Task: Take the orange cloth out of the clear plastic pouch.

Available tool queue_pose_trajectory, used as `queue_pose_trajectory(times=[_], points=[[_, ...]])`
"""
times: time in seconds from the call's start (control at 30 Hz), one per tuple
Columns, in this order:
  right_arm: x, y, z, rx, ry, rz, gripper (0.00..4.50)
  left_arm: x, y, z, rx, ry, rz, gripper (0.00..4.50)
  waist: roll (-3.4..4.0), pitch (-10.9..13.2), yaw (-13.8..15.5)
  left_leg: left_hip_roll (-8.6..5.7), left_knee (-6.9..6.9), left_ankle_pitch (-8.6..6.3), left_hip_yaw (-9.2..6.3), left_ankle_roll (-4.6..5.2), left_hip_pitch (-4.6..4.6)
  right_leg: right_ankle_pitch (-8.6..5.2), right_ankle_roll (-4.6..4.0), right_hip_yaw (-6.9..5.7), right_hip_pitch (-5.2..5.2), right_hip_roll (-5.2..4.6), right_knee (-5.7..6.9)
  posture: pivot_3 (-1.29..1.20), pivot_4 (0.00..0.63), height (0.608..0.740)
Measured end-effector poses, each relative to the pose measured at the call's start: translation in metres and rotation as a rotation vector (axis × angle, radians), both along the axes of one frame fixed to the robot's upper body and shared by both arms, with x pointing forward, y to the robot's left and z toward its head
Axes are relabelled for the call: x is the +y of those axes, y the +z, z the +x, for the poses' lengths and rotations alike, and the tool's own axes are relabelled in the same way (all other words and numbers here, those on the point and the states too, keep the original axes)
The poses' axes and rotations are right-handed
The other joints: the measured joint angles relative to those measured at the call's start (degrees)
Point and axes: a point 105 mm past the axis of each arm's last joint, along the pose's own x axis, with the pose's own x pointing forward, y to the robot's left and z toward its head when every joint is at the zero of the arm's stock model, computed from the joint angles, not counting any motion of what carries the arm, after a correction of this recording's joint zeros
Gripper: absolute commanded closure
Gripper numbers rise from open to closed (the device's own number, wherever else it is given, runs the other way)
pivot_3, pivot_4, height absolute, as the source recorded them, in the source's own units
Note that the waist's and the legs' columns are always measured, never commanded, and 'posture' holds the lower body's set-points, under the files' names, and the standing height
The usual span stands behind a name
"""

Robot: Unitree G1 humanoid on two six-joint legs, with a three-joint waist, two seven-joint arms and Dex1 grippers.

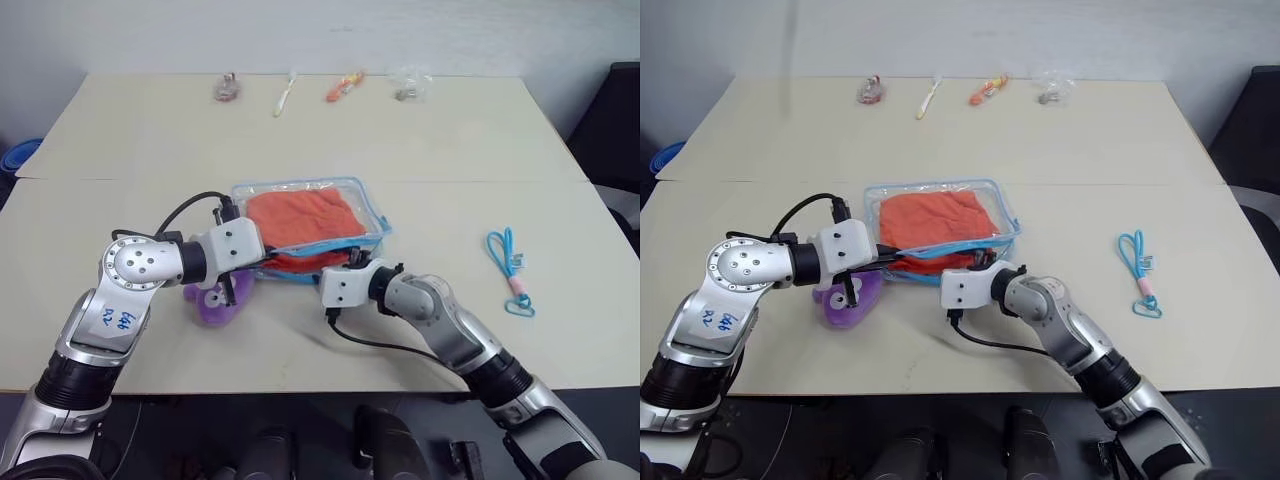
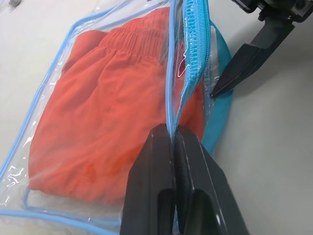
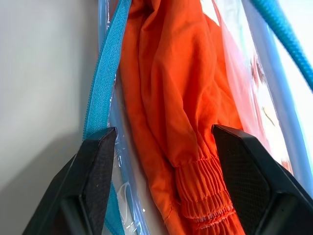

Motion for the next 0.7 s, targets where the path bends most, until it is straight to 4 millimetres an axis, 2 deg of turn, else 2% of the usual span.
queue_pose_trajectory(times=[0.37,0.7], points=[[-0.005,0.001,-0.011,0.105,0.009,0.076,1.27,0.0,0.0,-0.001,-0.006,-0.005,0.001,4.5,0.0,0.0,0.1,0.01,-0.01,0.0,-0.04,-0.01,-0.02,0.0,0.0,-0.02,0.0,0.01,-0.02,0.0,0.15,0.74],[-0.007,0.004,-0.001,0.125,-0.038,0.093,1.27,-0.001,0.001,-0.001,-0.013,-0.011,0.002,4.5,0.0,0.0,0.1,-0.01,-0.01,0.0,-0.03,0.0,-0.02,0.0,0.0,-0.02,0.0,0.0,-0.02,0.0,0.15,0.74]])
